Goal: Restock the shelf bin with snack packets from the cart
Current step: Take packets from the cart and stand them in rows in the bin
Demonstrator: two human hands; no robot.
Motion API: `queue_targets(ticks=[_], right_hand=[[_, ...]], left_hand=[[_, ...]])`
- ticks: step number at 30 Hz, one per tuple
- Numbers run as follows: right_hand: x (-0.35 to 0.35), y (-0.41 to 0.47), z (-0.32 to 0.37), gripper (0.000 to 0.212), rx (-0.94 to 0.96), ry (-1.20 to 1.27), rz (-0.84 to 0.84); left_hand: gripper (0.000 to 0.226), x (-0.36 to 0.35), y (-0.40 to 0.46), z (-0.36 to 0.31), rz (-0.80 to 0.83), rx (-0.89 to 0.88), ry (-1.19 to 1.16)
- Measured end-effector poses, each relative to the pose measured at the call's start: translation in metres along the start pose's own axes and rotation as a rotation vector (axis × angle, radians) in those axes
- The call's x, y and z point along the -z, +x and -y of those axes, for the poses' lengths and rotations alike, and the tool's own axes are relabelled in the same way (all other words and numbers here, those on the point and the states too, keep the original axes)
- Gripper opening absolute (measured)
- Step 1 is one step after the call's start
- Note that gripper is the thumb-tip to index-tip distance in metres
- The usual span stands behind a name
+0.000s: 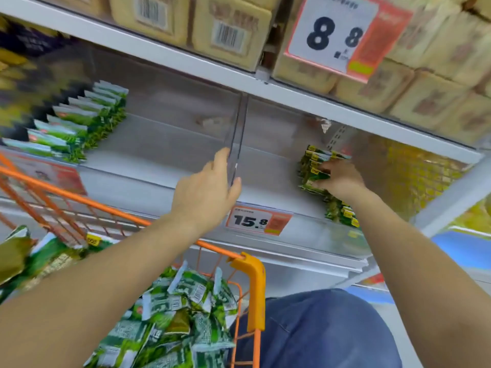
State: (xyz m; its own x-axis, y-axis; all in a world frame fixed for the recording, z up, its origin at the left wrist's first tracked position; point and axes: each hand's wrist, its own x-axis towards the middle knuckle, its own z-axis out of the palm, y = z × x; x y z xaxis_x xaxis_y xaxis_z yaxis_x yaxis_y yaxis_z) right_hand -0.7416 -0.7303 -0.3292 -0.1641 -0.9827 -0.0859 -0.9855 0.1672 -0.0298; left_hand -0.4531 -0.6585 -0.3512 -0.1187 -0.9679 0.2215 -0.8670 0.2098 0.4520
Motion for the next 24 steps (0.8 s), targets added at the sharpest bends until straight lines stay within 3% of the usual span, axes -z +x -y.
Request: queue_targets(ticks=[2,4,9,14,16,18,20,24], right_hand=[[-0.007,0.004,0.000,0.056,0.005,-0.166,0.046],[-0.012,0.006,-0.001,0.054,0.005,-0.296,-0.014],[-0.017,-0.008,0.013,0.067,0.003,-0.282,-0.177],[-0.004,-0.082,0.081,0.042,0.433,0.079,-0.536],[-0.001,-0.129,0.110,0.035,0.653,0.213,-0.578],[-0.004,-0.173,0.137,0.028,0.801,0.319,-0.534],[-0.012,-0.207,0.161,0.024,0.915,0.369,-0.383],[-0.025,-0.239,0.196,0.030,1.092,0.069,0.067]], left_hand=[[0.058,-0.001,0.001,0.000,0.004,0.016,-0.009],[0.057,-0.003,0.002,0.001,0.002,0.015,-0.012],[0.058,0.000,0.000,0.001,0.012,0.006,-0.021],[0.062,0.032,-0.005,0.000,0.254,0.009,-0.150],[0.055,0.057,-0.023,0.008,0.204,-0.081,-0.126],[0.038,0.082,-0.050,0.024,0.149,-0.157,-0.093],[0.020,0.103,-0.081,0.041,0.218,-0.153,-0.161],[0.014,0.122,-0.136,0.074,0.646,-0.148,0.092]])
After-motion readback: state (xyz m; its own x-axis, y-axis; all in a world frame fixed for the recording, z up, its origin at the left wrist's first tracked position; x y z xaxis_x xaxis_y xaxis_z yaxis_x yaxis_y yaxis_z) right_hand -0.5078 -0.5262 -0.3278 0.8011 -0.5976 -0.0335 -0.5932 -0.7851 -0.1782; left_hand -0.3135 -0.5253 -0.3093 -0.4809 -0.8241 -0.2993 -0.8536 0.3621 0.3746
